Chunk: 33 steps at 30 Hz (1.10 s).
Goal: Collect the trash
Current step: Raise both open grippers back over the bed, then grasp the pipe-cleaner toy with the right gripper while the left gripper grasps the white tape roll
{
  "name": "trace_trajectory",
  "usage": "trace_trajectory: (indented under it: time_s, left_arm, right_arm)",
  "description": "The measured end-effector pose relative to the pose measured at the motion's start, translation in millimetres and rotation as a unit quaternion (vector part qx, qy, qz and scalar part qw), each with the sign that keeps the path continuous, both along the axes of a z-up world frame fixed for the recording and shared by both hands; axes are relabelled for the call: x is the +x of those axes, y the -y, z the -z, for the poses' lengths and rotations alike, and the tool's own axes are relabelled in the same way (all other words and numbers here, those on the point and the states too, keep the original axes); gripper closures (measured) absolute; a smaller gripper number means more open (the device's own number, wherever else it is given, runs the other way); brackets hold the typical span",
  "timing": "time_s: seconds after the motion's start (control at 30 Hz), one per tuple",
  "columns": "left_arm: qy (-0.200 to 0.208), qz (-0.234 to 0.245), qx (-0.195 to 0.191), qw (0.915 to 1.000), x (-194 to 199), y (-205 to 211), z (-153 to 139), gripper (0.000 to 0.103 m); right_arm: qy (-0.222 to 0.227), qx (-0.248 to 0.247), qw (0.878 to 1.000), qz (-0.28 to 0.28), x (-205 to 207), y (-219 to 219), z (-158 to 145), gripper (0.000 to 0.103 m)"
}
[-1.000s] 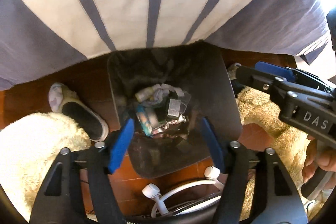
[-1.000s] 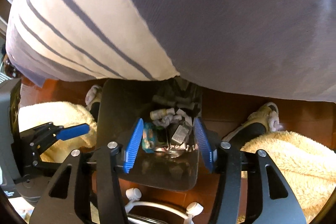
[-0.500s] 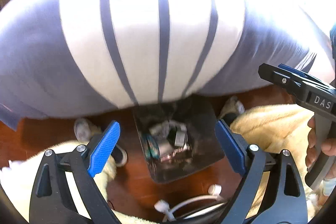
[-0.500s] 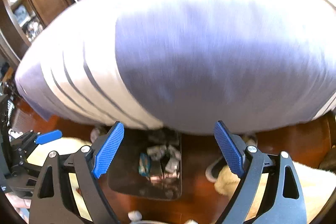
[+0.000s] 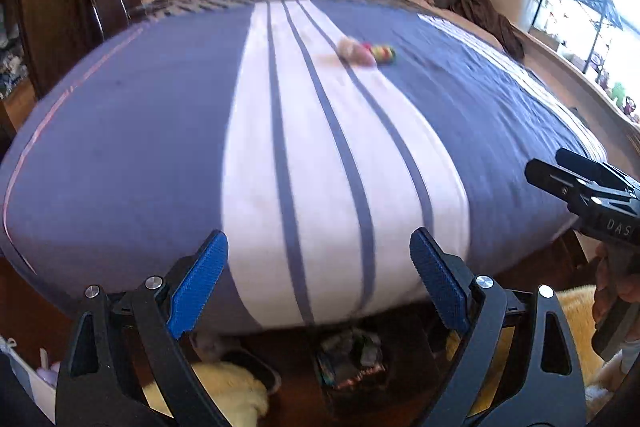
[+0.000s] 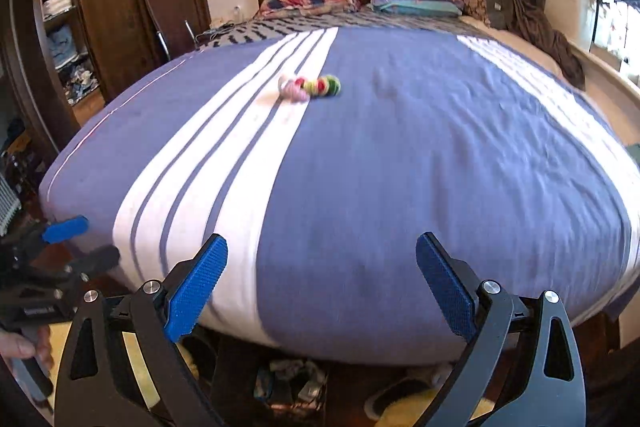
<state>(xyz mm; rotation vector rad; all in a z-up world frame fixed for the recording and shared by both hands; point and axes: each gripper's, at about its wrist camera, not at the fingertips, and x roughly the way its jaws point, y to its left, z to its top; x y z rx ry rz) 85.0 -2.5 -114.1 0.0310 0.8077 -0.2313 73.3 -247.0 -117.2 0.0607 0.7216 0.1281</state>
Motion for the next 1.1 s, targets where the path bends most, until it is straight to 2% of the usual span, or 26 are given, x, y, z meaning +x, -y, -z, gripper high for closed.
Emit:
trace_trajectory:
  time_s: [0.13,0.33,0.53,0.7,1.1]
  left_arm:
    - [0.013,-0.004,0.006,0.9999,27.3,-0.5,-10.8,0.013]
    - [0.007,-0.005,0.01,0.9999,72.6,-2.0,-8.2,0.013]
    - [-0.004,0.002,0.016,0.9999,113.5,2.1,0.6,0.013]
    - [-0.012,0.007,0.017,0.9998,149.6,6.8,5.5,0.013]
    - [-0.021,0.013,0.024,0.9994,200.1,11.4,14.3,0.013]
  right_arm:
    - [0.003,-0.011,1.0,-0.001,22.8,3.0,-9.7,0.007]
    - [-0.008,-0.014,1.0,-0.001,62.3,-2.4,-9.2,0.007]
    - [-0.026,-0.004,1.0,-0.003,121.8,-8.7,-1.3,0.007]
    - [-0.033,-0.025,0.999,-0.007,172.5,-21.4,1.8,0.008]
    - [-0.082,-0.019,0.996,-0.026,262.1,-44.5,23.0,0.008]
